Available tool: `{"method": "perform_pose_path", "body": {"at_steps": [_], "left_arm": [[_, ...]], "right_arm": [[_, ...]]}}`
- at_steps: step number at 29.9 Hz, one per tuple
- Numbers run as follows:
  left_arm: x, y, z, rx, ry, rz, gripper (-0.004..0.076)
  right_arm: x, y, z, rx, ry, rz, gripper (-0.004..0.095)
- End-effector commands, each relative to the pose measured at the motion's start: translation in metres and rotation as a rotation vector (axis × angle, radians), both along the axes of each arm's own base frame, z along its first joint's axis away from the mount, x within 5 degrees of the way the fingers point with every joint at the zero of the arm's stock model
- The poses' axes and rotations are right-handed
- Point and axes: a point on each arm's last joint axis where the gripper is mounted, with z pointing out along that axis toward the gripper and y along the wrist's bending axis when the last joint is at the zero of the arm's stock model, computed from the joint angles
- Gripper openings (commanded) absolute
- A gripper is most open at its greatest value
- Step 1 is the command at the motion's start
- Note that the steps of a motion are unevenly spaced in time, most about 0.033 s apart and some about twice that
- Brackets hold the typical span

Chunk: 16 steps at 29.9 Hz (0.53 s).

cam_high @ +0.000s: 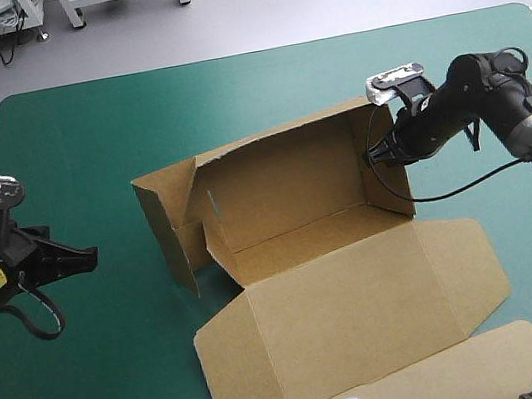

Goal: Fold the box

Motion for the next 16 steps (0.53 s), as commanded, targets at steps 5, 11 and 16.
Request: {"method": "perform_pose_path", "body": {"at_steps": [5,11,16], "left_arm": [[-0.02,0.0,-0.008,-0.147,0.035,-0.009,-0.0003],[-0.021,-0.008,-0.03,-0.22,0.022,-0.067,-0.0003],[-0.004,-0.016,-0.039,-0.206,-0.008,-0.079,-0.0003]], "right_arm": [[0.029,0.004,-0.02,-0.008,-0.053,0.017,0.0002],[0.054,0.006,-0.037,-0.007,-0.149,-0.026,0.0019],[0.064,0.004,-0.038,-0.025,-0.236,-0.04,0.0133]]}}
